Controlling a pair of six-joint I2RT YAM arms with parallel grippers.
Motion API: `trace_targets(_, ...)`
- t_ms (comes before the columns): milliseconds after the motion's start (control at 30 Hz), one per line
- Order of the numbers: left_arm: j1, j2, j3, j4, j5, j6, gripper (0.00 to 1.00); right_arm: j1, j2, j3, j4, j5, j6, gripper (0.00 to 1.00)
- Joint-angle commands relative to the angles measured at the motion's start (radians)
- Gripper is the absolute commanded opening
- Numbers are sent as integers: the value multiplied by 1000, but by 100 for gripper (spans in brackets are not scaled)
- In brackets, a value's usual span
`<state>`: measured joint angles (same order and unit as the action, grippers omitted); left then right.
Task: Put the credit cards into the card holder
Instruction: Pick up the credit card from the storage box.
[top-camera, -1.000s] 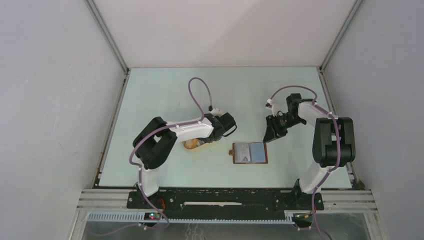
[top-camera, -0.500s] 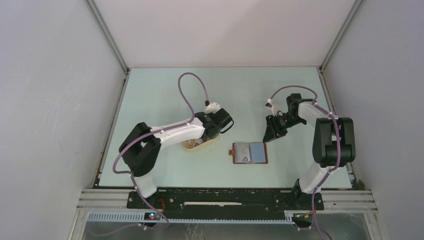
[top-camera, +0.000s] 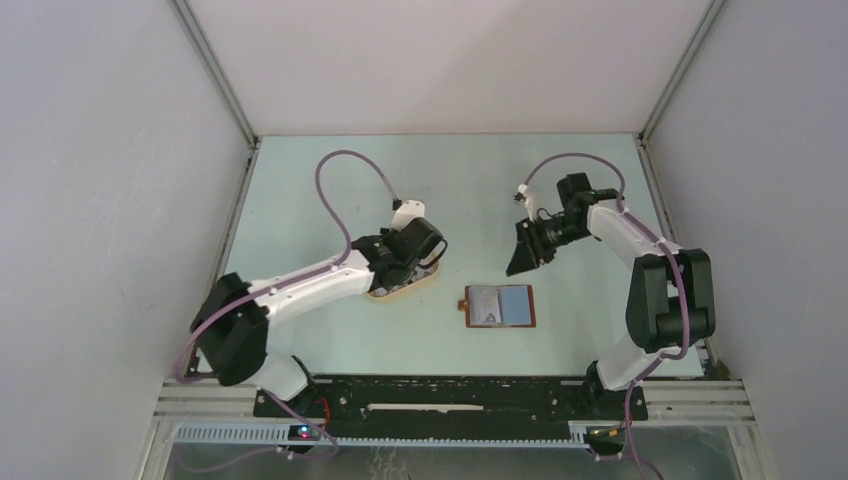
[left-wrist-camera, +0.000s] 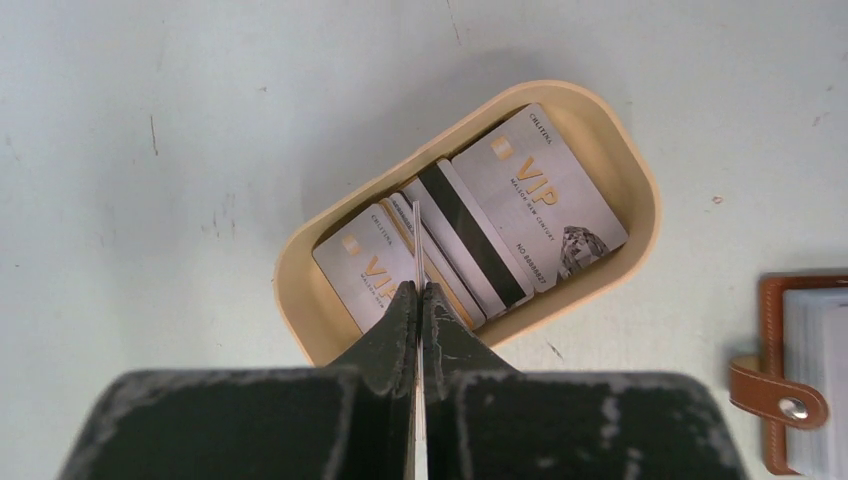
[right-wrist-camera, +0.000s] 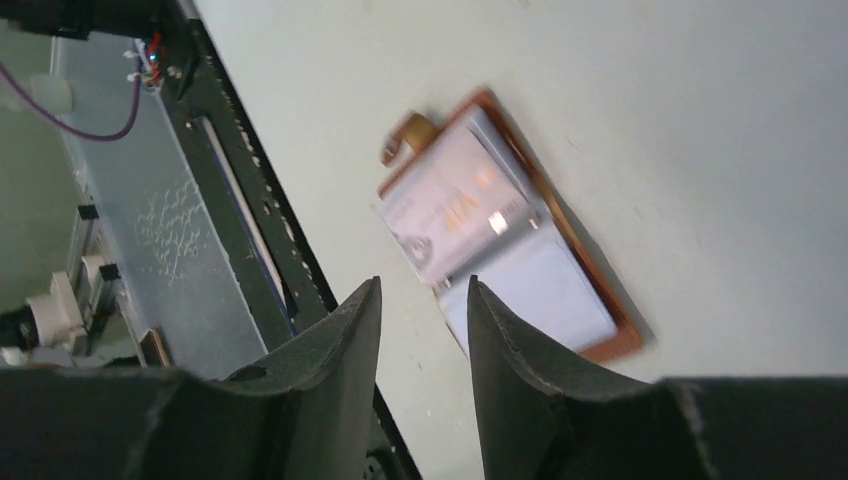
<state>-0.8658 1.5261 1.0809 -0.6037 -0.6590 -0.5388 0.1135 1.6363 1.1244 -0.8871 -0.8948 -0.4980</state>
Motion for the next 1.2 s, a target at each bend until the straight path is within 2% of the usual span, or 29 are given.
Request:
trace_targets(0,45,-159,-110,143,72,26,0,115,-38,98,34,-102,-31,46)
trace_targets(133,123,-337,-295,352,235,35,0,226,12,176,80,-135,5,50)
trace_targets(233,192,-487,-452,511,347,31,0,290,61,220,171,-160,106,55)
trace_targets(333,276,-592,-552,626,452,24,0,337,109,256,285,-179,221,62)
trace_targets(467,349,-673,-648,769,566,5,0,386,196,325,389,-202,353,65)
trace_targets(600,391,-691,-705,913,695,-35,0,427,271,393,485,-200,473,67)
trace_targets(867,472,-682,-772,1098,866,-102,0,446,399,516,474,-214,548,68)
trace_targets(1167,541,-633,-815,1276,995,-221,0,451,458,593,409,-282,525,70)
